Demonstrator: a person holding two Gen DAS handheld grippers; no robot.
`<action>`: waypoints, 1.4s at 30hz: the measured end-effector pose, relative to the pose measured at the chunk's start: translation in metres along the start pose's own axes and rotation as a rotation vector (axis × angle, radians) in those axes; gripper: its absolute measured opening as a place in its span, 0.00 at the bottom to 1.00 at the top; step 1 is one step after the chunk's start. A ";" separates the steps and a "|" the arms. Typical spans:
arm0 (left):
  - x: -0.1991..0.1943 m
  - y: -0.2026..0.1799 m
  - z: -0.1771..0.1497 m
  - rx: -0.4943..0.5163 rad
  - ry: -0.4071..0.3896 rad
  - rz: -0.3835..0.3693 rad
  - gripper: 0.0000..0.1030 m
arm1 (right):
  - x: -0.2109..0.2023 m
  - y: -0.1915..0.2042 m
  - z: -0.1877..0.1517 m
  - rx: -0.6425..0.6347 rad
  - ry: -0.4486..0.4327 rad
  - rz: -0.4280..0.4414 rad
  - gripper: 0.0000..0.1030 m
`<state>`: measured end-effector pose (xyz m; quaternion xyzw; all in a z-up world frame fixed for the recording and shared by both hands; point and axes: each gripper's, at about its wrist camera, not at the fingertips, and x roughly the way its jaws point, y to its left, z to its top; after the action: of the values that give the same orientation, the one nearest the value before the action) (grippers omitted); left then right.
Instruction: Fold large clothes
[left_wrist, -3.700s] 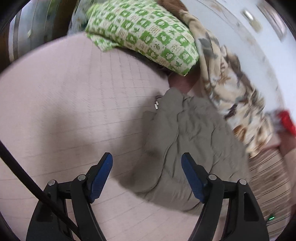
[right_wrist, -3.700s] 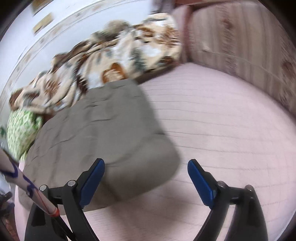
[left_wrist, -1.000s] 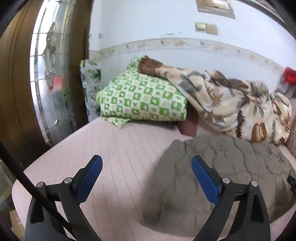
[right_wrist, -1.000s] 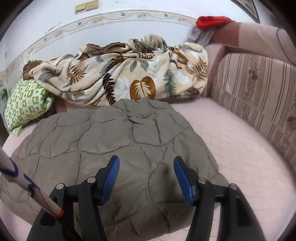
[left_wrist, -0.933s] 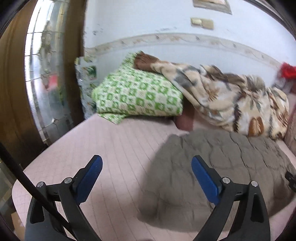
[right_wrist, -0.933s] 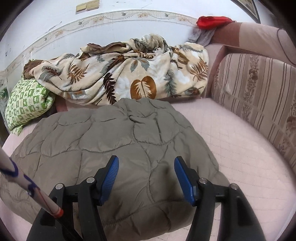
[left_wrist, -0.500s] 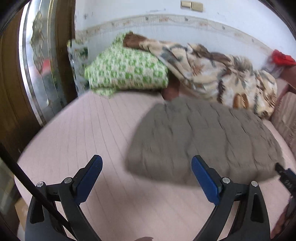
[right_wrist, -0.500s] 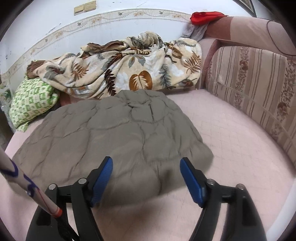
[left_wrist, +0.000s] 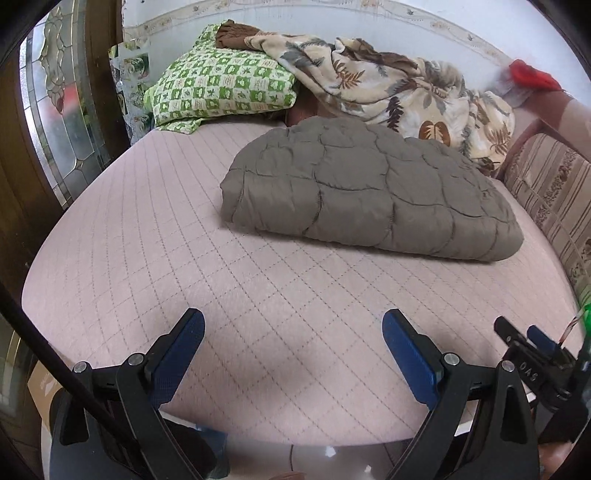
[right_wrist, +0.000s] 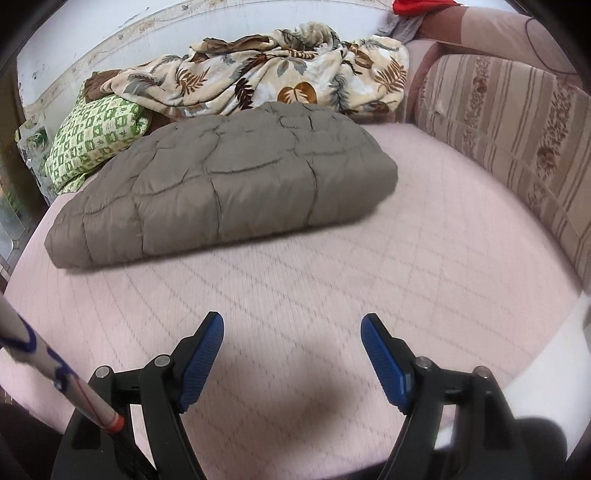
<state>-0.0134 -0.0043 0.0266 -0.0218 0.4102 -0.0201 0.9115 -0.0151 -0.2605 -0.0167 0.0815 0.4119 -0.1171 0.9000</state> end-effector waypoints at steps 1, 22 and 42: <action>-0.003 0.000 0.000 0.000 -0.004 -0.002 0.94 | -0.003 -0.001 -0.003 0.003 0.002 0.001 0.79; -0.054 -0.004 -0.031 0.016 -0.072 -0.006 0.94 | -0.036 0.000 -0.055 -0.018 0.047 0.016 0.79; -0.066 -0.010 -0.044 0.023 -0.048 -0.004 0.94 | -0.071 0.006 -0.066 -0.064 0.002 -0.023 0.82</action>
<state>-0.0898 -0.0119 0.0475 -0.0127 0.3877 -0.0260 0.9213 -0.1057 -0.2285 -0.0049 0.0480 0.4174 -0.1140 0.9002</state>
